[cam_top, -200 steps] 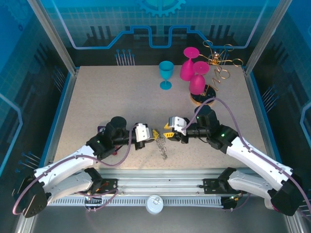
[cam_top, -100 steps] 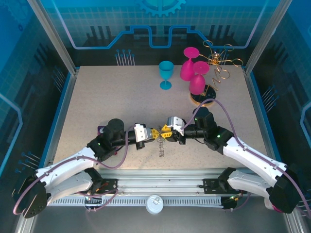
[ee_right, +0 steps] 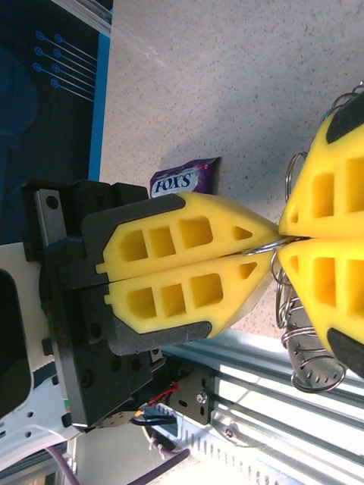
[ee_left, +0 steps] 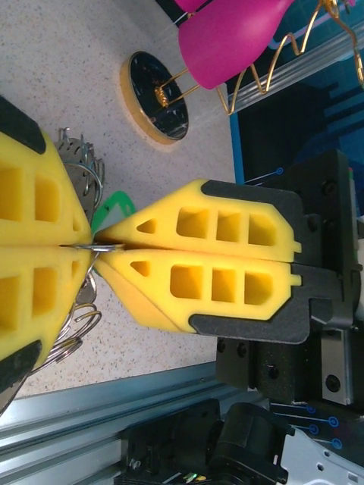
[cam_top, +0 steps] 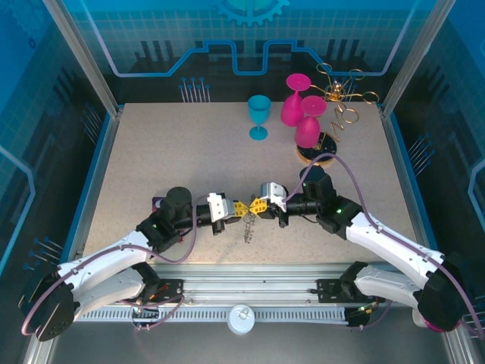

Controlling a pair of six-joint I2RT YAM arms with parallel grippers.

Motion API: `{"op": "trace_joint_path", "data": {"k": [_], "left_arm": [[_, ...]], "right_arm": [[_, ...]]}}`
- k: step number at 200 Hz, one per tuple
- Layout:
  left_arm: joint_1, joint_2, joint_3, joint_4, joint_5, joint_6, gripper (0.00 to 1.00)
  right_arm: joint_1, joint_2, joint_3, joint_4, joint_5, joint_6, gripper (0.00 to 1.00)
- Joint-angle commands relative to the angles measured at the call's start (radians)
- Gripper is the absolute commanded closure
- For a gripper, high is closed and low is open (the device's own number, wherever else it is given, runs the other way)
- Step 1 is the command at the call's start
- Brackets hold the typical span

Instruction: Put the keys on the keyring

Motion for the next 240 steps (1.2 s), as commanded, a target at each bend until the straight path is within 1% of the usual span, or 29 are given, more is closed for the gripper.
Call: {"op": "trace_joint_path", "data": {"k": [1, 3, 11, 27, 51, 67, 83, 118, 139, 152, 161, 172, 188, 192, 198, 211, 240], "left_arm": [[-0.005, -0.005, 0.013, 0.084, 0.028, -0.018, 1.00], [-0.006, -0.005, 0.014, 0.079, 0.024, -0.018, 1.00], [-0.006, -0.007, 0.024, 0.046, 0.007, -0.010, 0.94], [-0.006, -0.007, 0.052, -0.035, -0.021, 0.013, 0.93], [-0.007, 0.008, 0.105, -0.154, -0.046, 0.049, 0.89], [-0.008, 0.019, 0.135, -0.210, -0.061, 0.070, 0.83], [-0.007, 0.026, 0.157, -0.257, -0.067, 0.088, 0.82], [-0.012, 0.044, 0.204, -0.353, -0.076, 0.130, 0.85], [-0.014, 0.055, 0.226, -0.394, -0.077, 0.149, 0.90], [-0.017, 0.064, 0.238, -0.417, -0.076, 0.160, 1.00], [-0.020, 0.068, 0.243, -0.424, -0.073, 0.165, 1.00], [-0.021, 0.065, 0.236, -0.411, -0.068, 0.168, 1.00], [-0.021, 0.044, 0.205, -0.364, -0.064, 0.171, 1.00], [-0.022, 0.037, 0.192, -0.343, -0.062, 0.171, 1.00], [-0.021, 0.026, 0.173, -0.314, -0.059, 0.172, 1.00], [-0.022, 0.004, 0.137, -0.255, -0.055, 0.170, 1.00], [-0.021, -0.011, 0.108, -0.198, -0.037, 0.168, 1.00]], "right_arm": [[0.001, 0.011, 0.045, -0.045, -0.036, -0.045, 1.00], [0.001, 0.011, 0.049, -0.055, -0.032, -0.050, 1.00], [0.002, 0.008, 0.065, -0.092, -0.022, -0.069, 1.00], [0.008, 0.009, 0.102, -0.183, -0.001, -0.115, 1.00], [0.026, 0.029, 0.153, -0.316, 0.039, -0.181, 1.00], [0.044, 0.047, 0.212, -0.388, 0.075, -0.221, 1.00], [0.061, 0.063, 0.243, -0.439, 0.106, -0.252, 1.00], [0.089, 0.089, 0.296, -0.504, 0.153, -0.294, 1.00], [0.098, 0.095, 0.317, -0.522, 0.157, -0.306, 1.00], [0.104, 0.100, 0.329, -0.534, 0.158, -0.309, 1.00], [0.103, 0.094, 0.327, -0.525, 0.157, -0.302, 1.00], [0.095, 0.071, 0.305, -0.467, 0.162, -0.269, 1.00], [0.066, 0.012, 0.238, -0.354, 0.174, -0.190, 0.75], [0.056, -0.004, 0.220, -0.329, 0.173, -0.171, 0.71], [0.041, -0.026, 0.192, -0.297, 0.171, -0.144, 0.68], [0.016, -0.069, 0.130, -0.250, 0.165, -0.102, 0.65], [0.003, -0.134, 0.016, -0.181, 0.154, -0.049, 0.65]]}}
